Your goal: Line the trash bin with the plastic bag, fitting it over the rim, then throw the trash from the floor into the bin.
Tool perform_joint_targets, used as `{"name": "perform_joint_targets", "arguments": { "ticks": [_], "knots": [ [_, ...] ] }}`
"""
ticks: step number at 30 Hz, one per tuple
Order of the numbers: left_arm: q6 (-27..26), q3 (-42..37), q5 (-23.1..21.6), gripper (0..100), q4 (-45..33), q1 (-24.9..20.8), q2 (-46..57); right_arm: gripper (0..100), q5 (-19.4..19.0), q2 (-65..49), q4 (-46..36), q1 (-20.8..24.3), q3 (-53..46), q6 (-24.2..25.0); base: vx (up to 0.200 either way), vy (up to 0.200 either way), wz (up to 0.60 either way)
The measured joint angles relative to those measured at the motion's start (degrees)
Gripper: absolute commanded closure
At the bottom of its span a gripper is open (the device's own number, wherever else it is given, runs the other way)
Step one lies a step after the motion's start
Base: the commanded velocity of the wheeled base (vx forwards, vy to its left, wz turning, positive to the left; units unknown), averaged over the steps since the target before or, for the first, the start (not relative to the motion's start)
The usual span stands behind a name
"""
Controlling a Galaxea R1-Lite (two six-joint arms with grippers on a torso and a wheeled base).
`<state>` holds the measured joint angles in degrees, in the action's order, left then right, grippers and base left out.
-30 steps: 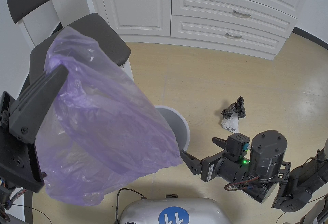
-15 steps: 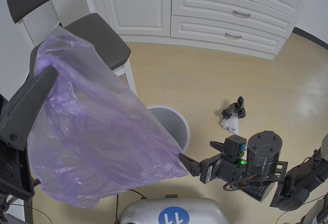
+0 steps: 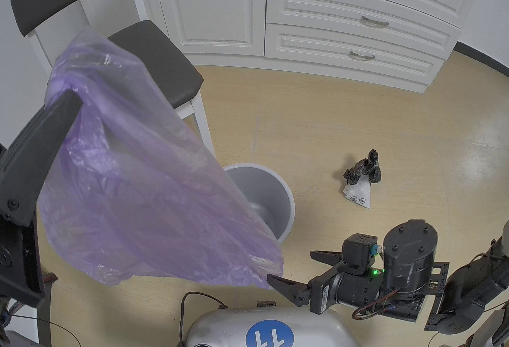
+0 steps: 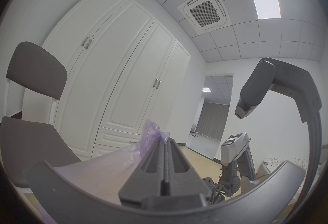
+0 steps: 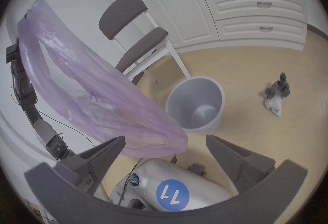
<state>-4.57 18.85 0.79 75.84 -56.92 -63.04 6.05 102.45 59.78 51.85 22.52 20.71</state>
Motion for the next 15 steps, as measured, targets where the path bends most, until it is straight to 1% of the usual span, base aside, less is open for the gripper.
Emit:
{"name": "perform_joint_targets", "arguments": {
  "ticks": [5, 15],
  "knots": [
    [0.0, 0.0, 0.0, 100, 0.0, 0.0, 0.3, 0, 0.0, 3.3, 0.3, 0.0, 1.9, 4.9, 0.0, 0.0, 0.0],
    [0.1, 0.6, -0.1, 100, 0.1, -1.4, 1.1, 0, 0.0, 6.9, 0.6, -1.0, 4.6, 8.4, 0.0, 0.0, 0.0]
  ]
}}
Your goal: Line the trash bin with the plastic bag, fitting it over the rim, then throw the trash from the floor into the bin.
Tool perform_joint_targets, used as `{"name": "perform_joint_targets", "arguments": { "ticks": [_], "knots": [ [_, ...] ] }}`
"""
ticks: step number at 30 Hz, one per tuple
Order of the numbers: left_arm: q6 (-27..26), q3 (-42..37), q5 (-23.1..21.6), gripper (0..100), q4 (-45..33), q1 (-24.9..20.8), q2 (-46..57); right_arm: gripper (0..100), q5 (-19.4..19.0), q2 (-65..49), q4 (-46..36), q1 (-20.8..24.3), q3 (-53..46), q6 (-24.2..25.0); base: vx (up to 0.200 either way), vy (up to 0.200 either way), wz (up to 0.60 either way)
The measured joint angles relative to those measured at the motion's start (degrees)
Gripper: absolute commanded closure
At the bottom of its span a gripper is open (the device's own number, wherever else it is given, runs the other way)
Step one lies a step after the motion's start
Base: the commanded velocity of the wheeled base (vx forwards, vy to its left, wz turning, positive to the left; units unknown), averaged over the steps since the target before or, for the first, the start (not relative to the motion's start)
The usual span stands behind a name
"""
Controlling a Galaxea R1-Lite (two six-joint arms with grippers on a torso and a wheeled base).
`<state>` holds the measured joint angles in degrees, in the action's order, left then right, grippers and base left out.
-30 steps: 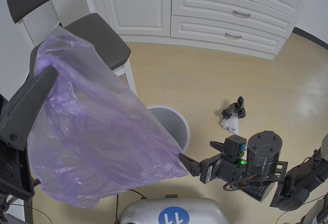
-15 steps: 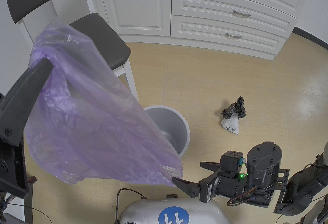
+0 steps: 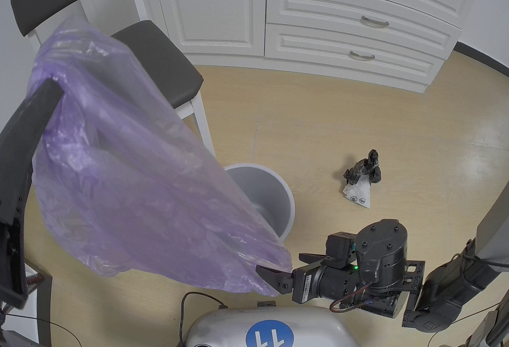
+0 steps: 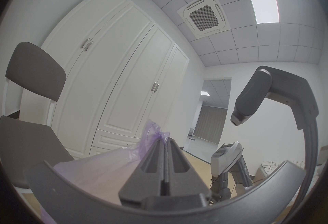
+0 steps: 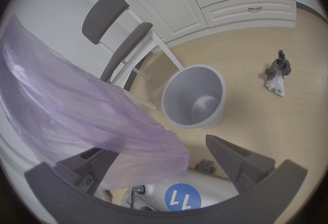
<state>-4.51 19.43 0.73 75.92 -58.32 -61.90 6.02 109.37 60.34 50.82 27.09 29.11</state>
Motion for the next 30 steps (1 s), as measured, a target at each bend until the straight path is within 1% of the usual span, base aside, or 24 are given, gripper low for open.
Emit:
{"name": "perform_joint_targets", "arguments": {
  "ticks": [4, 20, 25, 30],
  "knots": [
    [0.1, 0.5, 0.1, 100, 0.0, -0.3, 0.3, 0, 0.0, 0.8, 0.7, -0.1, 0.6, 0.9, 0.0, 0.0, 0.0],
    [0.0, 1.4, 0.3, 100, -0.1, -0.4, 1.3, 0, 0.0, 1.9, 1.5, -0.3, 0.5, 1.0, 0.0, 0.0, 0.0],
    [0.0, 2.0, 1.6, 100, -0.1, -0.4, 1.5, 0, 0.0, 2.1, 1.5, -0.3, 0.5, 0.9, 0.0, 0.0, 0.0],
    [0.0, 2.7, 1.9, 100, -0.1, -0.4, 1.7, 0, 0.0, 2.4, 1.4, -0.3, 0.4, 0.9, 0.0, 0.0, 0.0]
  ]
}}
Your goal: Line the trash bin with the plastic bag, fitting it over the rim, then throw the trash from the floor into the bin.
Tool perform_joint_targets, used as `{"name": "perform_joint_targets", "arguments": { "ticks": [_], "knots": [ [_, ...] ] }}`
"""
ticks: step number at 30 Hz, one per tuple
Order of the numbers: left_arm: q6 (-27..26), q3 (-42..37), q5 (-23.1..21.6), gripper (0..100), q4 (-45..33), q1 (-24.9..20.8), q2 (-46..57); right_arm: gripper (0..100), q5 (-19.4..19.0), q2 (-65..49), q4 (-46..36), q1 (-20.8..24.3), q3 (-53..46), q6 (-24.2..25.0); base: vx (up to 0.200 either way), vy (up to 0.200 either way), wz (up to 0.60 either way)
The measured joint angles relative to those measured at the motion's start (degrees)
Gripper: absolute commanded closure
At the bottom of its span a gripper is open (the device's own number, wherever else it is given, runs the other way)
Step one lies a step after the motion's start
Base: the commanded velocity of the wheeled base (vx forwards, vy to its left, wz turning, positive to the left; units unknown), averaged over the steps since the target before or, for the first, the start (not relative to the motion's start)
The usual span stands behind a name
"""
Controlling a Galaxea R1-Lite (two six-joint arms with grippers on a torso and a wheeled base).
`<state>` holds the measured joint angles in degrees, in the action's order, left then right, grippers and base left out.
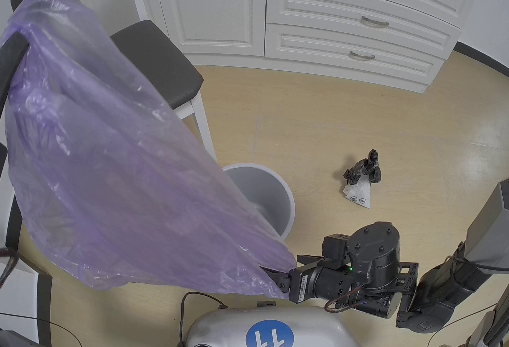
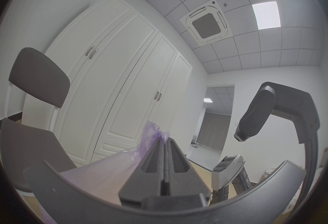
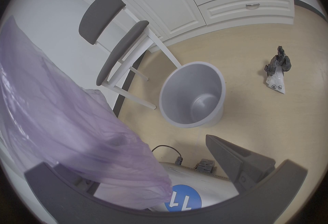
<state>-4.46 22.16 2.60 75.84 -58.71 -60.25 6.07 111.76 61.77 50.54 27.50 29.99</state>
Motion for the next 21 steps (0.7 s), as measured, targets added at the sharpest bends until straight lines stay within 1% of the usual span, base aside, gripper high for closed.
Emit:
{"name": "perform_joint_targets", "arguments": {
  "ticks": [6, 7, 14, 17, 19, 21],
  "knots": [
    [0.0, 0.2, 0.0, 100, -0.1, 0.0, 0.1, 0, 0.0, 0.2, 0.1, 0.0, -0.2, -0.5, 0.0, 0.0, 0.0],
    [0.0, 0.2, 0.0, 100, -0.1, 0.0, 0.1, 100, 0.0, 0.2, 0.1, 0.0, -0.4, -0.6, 0.0, 0.0, 0.0],
    [0.1, -0.1, 0.0, 100, -0.1, 0.0, 0.0, 100, 0.2, 0.0, 0.1, 0.1, -0.2, -0.3, 0.0, 0.0, 0.0],
    [1.1, -0.4, 0.0, 100, -0.3, 0.1, -0.3, 100, 0.3, -0.7, 0.1, -0.2, -0.1, -0.4, 0.0, 0.0, 0.0],
    [2.4, -0.6, 0.0, 100, -1.3, 0.3, -0.6, 100, 0.3, -2.0, 0.0, -0.6, -0.1, -0.5, 0.0, 0.0, 0.0],
    [3.4, -0.7, 0.0, 100, -4.1, 0.7, -0.8, 100, 0.4, -3.7, -0.2, -1.2, -0.1, -1.1, 0.0, 0.0, 0.0]
  ]
}}
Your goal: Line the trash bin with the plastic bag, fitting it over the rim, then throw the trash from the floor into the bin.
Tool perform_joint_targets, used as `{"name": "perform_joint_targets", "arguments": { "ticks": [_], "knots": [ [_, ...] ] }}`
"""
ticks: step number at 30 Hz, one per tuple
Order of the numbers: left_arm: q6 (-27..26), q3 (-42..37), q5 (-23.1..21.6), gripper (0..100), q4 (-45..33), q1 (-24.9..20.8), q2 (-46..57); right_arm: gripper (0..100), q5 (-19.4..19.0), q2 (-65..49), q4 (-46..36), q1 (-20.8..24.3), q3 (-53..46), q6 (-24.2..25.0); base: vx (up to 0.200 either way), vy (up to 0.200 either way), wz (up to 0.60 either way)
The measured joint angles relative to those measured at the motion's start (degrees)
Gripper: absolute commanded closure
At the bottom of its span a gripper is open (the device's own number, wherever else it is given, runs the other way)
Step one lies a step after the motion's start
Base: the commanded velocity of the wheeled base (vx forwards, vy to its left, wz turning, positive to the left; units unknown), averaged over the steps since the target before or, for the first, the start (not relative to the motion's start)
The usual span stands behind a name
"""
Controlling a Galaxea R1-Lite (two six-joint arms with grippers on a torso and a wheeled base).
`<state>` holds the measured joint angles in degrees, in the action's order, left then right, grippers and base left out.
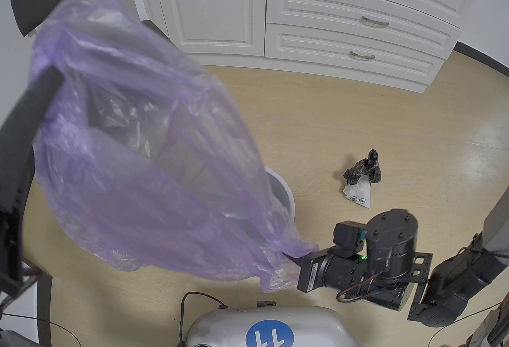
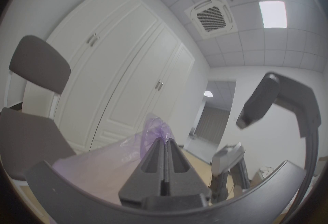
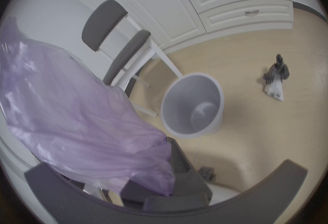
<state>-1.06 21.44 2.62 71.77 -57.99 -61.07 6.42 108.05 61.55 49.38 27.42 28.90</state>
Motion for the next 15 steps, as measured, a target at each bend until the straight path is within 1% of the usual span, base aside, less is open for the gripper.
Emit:
{"name": "perform_joint_targets", "arguments": {
  "ticks": [3, 7, 12, 15],
  "knots": [
    [1.0, 0.0, -0.1, 100, -7.5, 2.1, -0.3, 100, 0.2, -3.1, -0.6, -1.5, -0.1, -2.1, 0.0, 0.0, 0.0],
    [1.9, 0.5, -0.3, 100, -14.4, 5.4, -0.5, 100, 0.5, -7.1, -1.9, -3.7, -0.2, -5.1, 0.0, 0.0, 0.0],
    [3.5, 1.5, -0.3, 100, -18.9, 8.4, -0.6, 100, 1.1, -13.3, -5.0, -6.8, 0.2, -8.5, 0.0, 0.0, 0.0],
    [3.9, 1.9, -0.5, 100, -21.3, 9.8, -0.7, 100, 1.5, -17.3, -8.2, -8.4, 0.9, -9.8, 0.0, 0.0, 0.0]
  ]
}}
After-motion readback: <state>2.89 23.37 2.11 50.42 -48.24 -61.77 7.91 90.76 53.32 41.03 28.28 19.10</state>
